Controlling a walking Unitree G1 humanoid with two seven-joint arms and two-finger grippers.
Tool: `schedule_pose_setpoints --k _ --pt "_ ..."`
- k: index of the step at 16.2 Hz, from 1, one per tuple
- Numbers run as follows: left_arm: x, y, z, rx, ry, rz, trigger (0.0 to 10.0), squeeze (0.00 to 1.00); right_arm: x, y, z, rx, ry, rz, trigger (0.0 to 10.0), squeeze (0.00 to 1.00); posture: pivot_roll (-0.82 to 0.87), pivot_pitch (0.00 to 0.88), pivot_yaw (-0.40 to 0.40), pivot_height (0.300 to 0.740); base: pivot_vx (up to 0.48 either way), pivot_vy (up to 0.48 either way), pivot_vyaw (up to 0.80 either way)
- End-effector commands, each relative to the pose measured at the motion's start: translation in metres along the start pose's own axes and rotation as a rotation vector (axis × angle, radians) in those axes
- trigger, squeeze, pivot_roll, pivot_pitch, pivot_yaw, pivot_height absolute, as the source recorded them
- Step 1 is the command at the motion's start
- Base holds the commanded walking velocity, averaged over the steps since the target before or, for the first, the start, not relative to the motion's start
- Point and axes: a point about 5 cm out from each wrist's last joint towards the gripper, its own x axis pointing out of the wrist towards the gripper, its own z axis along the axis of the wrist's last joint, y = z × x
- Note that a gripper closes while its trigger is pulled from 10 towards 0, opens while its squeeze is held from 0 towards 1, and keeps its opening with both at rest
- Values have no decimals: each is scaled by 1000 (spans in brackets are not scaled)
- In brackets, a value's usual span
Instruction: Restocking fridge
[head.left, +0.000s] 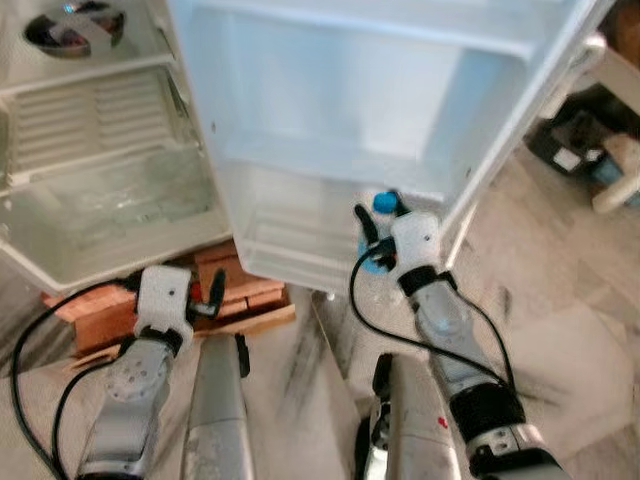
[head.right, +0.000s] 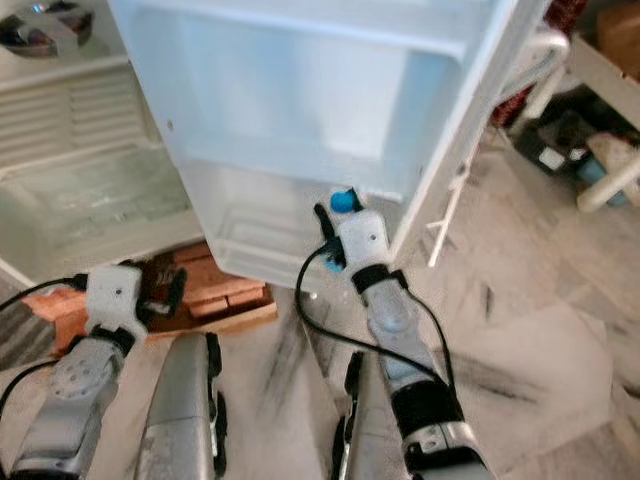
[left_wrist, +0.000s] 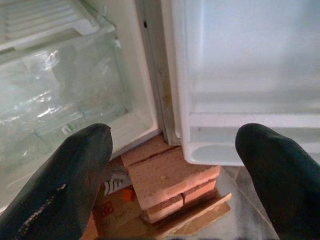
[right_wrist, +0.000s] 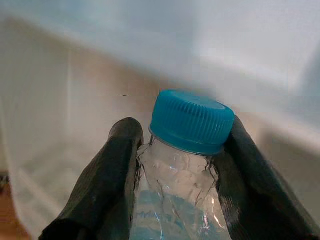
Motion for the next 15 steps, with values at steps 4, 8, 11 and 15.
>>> schedule_pose_setpoints --k 4,8,11,15 --pt "-8 3 -5 8 23 30 10000 0 12 12 8 -26 -35 68 10000 0 138 220 -53 543 0 0 0" --pt "-15 -8 4 57 5 -23 10000 0 32 28 23 -277 -152 200 10000 0 143 292 -63 543 0 0 0" --pt "-27 -12 1 9 44 -19 10000 0 45 23 24 -487 -168 230 10000 0 162 327 -68 543 0 0 0" --pt "-46 -9 3 19 61 4 10000 0 53 20 24 -836 -234 310 10000 0 217 377 -75 543 0 0 0"
